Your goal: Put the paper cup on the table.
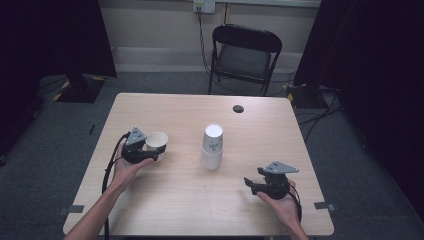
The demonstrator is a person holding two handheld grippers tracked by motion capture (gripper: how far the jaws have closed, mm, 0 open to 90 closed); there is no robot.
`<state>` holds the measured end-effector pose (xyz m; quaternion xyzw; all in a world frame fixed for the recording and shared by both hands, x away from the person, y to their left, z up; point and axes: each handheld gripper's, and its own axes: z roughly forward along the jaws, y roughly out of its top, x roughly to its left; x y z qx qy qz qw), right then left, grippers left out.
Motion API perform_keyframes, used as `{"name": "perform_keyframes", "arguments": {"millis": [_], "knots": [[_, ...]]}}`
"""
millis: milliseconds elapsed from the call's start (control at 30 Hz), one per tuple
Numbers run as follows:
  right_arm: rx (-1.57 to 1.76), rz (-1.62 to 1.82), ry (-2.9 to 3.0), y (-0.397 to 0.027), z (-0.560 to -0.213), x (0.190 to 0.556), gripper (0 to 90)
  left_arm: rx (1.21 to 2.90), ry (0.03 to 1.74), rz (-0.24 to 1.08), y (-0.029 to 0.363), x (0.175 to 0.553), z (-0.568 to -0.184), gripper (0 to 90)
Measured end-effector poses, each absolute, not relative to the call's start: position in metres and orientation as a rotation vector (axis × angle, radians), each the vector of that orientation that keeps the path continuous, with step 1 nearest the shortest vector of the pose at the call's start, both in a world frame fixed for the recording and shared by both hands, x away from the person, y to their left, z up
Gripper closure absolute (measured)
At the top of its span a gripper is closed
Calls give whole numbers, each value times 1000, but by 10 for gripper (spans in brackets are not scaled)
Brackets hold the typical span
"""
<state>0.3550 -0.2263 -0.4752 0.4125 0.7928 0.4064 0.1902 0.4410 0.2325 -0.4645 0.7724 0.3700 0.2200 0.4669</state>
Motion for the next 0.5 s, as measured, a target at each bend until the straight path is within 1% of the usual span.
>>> {"name": "perform_keyframes", "arguments": {"millis": [133, 200, 400, 500], "knots": [[1191, 1107, 2229, -233, -487, 357, 304, 1912, 910, 532, 230, 443, -471, 322], [1215, 1096, 2224, -235, -491, 359, 282, 1907, 903, 542, 229, 442, -472, 317], [1271, 1039, 2221, -239, -498, 364, 237, 1924, 878, 567, 226, 438, -474, 289], [1268, 1021, 2205, -238, -498, 363, 237, 1938, 877, 559, 228, 437, -474, 270]]}}
